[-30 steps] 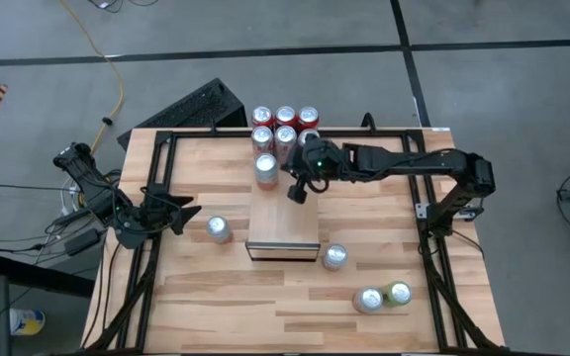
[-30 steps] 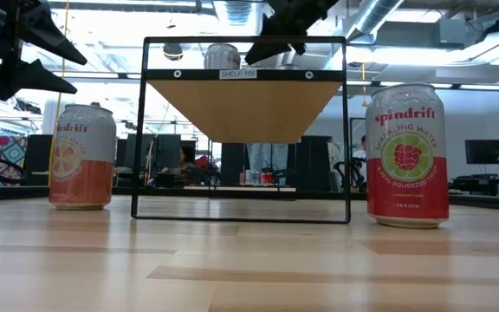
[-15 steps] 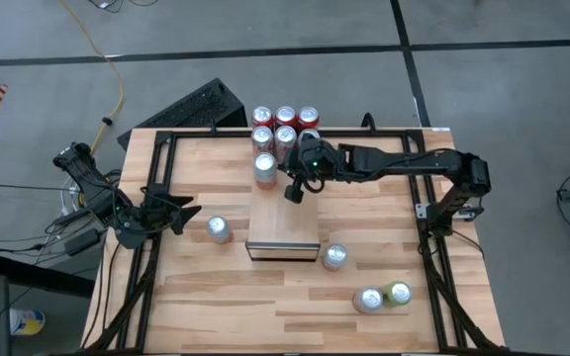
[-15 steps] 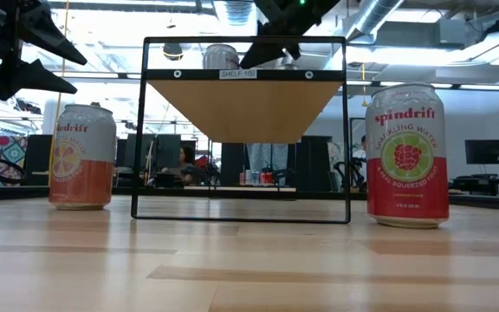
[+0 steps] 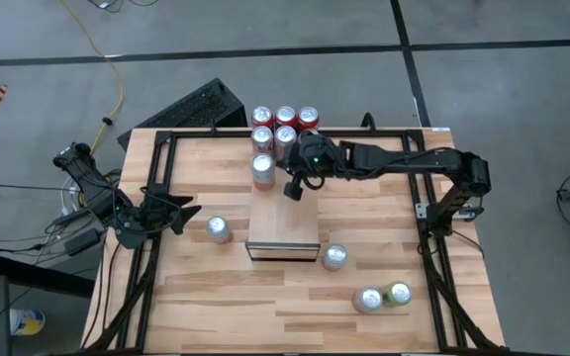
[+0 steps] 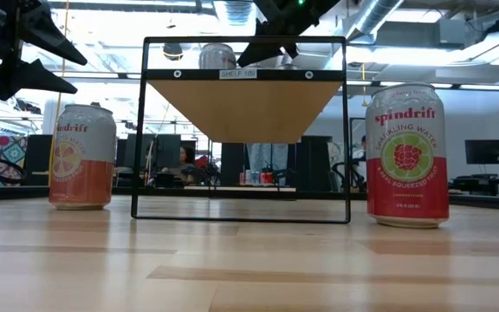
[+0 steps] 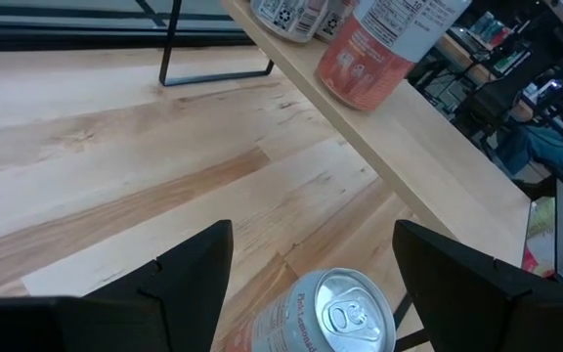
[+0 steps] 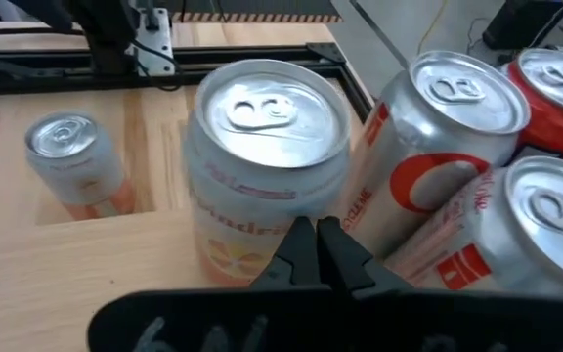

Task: Place canned beverage on shelf
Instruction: Put the top right orange-white soda can on the shelf

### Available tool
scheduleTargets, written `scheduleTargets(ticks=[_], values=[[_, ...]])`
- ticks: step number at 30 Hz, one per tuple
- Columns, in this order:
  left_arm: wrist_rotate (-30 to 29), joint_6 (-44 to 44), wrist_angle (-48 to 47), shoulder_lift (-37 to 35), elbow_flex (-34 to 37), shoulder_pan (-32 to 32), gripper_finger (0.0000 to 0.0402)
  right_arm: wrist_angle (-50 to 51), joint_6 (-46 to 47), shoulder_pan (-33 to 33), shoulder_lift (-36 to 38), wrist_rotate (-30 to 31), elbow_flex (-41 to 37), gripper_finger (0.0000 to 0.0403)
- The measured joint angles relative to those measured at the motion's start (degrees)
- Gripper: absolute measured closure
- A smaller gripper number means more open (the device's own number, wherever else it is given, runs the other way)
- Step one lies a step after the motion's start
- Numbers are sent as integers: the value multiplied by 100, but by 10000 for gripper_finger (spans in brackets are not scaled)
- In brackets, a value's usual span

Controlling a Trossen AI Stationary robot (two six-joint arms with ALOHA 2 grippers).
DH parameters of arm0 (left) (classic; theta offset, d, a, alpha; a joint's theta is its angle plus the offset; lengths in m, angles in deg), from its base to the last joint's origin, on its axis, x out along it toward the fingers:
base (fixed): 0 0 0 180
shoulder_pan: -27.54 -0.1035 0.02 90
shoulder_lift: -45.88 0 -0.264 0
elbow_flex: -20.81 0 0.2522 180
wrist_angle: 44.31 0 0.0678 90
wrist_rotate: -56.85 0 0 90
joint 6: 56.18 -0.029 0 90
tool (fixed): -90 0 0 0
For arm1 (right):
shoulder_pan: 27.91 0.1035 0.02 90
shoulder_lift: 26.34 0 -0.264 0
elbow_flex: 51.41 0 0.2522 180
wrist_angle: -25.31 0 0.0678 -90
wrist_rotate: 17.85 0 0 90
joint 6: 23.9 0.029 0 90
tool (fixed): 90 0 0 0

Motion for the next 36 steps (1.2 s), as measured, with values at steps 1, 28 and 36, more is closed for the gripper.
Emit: scheduleTargets(ticks=[1,28,36], values=[[1,-1,0,0,0,0,132,9,13,-5,0,1,0,403],[-8,17,3,0,0,-1,132,-51,123,-48,-4,-119,0,403],[-10,-37,3,0,0,-2,132,99,295,10,32,-118,0,403]])
